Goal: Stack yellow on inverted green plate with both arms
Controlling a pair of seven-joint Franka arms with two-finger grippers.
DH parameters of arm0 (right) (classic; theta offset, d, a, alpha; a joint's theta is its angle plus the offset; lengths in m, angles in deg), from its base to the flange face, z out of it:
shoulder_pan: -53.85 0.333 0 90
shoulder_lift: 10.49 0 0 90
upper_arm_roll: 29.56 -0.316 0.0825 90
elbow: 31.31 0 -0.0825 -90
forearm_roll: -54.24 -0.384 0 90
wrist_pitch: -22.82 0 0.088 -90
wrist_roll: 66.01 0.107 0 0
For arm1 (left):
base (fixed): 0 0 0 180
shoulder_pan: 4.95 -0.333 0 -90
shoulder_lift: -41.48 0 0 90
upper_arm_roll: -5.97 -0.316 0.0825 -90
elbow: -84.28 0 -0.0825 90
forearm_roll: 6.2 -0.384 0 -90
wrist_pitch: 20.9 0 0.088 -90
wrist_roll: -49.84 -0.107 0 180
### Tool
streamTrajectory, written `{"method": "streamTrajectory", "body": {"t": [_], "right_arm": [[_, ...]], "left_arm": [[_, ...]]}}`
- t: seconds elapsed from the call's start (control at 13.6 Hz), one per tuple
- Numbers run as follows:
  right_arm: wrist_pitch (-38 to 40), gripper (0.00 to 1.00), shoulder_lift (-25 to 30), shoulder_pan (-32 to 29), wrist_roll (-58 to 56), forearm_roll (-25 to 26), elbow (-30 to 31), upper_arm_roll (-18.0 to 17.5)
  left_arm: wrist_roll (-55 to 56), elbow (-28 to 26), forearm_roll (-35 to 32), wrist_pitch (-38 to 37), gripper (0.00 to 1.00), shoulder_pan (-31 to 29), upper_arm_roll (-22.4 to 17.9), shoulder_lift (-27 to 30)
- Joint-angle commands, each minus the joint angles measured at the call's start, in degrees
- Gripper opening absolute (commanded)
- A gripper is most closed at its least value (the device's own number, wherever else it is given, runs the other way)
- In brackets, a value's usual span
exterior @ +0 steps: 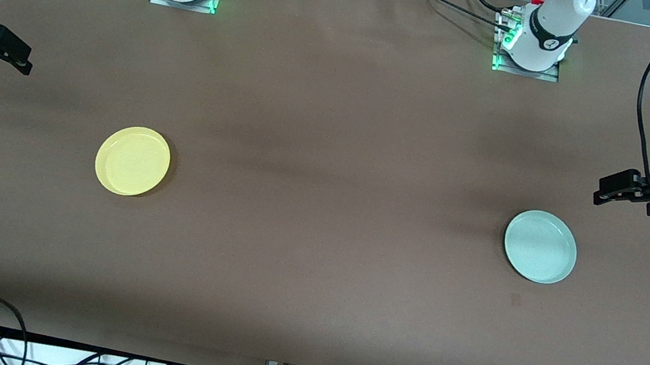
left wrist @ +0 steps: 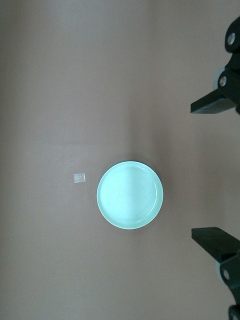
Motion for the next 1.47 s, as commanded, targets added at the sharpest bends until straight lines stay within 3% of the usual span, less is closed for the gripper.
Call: {"method": "streamTrajectory", "body": {"t": [0.0,1.03,1.39], "right_arm": [[1.33,1.0,0.02,-0.17,-0.34,-0.01,-0.86,-0.24],[1.42,1.0,0.29,-0.17,-0.16,-0.01,-0.51,-0.16],[2.91,1.0,0.37,-0.17,0.11,-0.01,-0.6,-0.16]], "left_arm": [[-0.84,1.55,-1.38,-0.46,1.0,-0.54,0.76,-0.73],[-1.02,1.46,-1.47,-0.46,1.0,-0.62,0.59,-2.14],[-1.81,0.94,-1.38,0.59,1.0,-5.98,-0.03,-5.65]]}}
